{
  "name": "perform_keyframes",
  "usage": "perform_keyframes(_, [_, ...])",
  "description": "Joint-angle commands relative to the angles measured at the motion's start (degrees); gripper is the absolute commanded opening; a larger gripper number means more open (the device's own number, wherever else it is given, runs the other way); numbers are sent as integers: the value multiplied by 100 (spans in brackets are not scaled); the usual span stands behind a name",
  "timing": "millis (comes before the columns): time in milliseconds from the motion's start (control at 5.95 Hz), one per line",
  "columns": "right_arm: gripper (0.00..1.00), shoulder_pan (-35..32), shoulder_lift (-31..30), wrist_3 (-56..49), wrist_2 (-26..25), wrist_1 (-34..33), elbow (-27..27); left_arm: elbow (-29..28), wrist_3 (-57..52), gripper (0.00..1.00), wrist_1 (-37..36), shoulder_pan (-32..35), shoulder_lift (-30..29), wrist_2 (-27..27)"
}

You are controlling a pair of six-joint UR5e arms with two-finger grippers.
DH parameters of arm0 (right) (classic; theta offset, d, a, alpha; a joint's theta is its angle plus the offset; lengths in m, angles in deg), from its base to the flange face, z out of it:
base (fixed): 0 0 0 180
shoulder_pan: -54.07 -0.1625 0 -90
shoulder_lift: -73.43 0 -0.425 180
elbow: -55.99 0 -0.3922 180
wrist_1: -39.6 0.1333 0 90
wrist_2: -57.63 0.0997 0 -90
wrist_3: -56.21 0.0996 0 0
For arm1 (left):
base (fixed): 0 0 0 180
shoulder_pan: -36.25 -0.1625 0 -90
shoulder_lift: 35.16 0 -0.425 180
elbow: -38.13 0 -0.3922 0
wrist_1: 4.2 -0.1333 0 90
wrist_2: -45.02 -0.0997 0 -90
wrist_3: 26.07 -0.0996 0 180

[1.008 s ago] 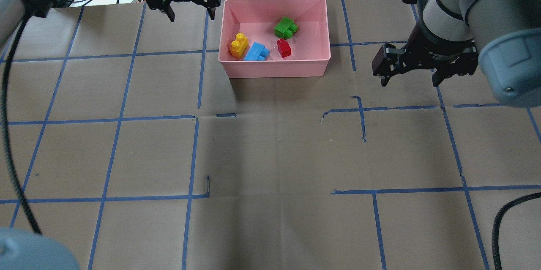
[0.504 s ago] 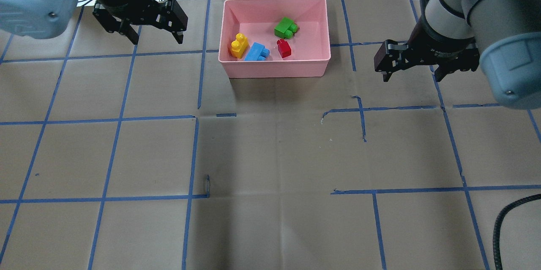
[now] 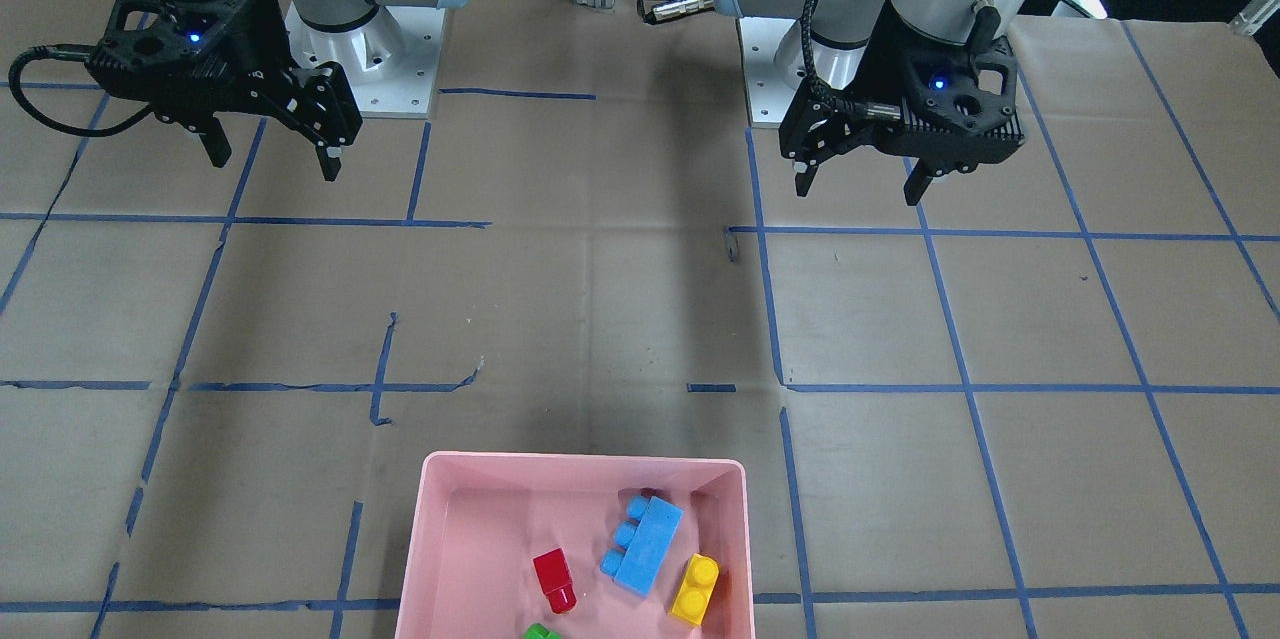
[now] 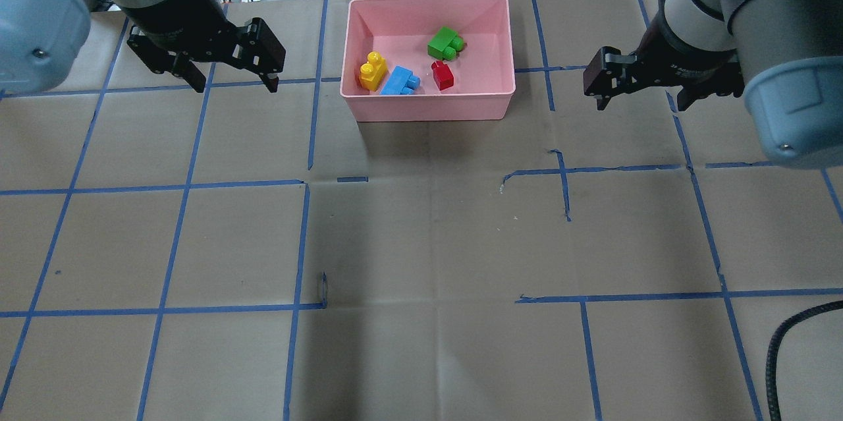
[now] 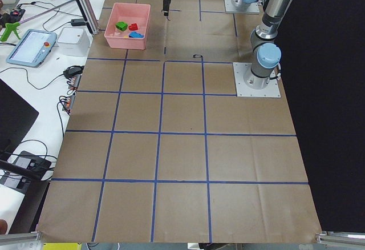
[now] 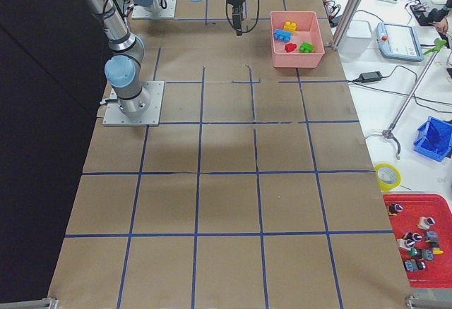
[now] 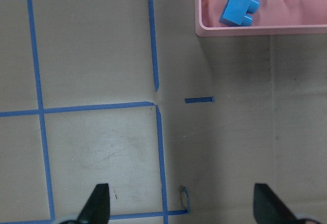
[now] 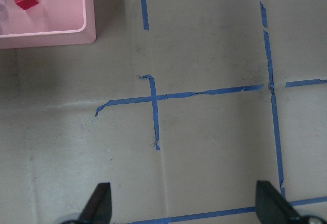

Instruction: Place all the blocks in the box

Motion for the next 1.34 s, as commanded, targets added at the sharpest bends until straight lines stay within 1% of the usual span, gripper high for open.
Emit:
perform_keyframes(0, [100,0,-43,-53,-5,-5,-102,84,-247,99,27,-35,115,-11])
perform_keyframes(168, [100,-17,-60,86,65,29,-173,84,-257,99,19,-52,115,-29])
perform_keyframes(504, [100,-17,36,-88,-13,3,-234,84,-562,99,27,-306,115,-3])
perform_keyframes(840, [100,-9,27,-420,-13,20,-261,84,-495,99,36,-281,141,6])
perform_keyframes(1176, [100,-9,18,-484,-5,-85,-252,75,-494,99,97,-263,150,6])
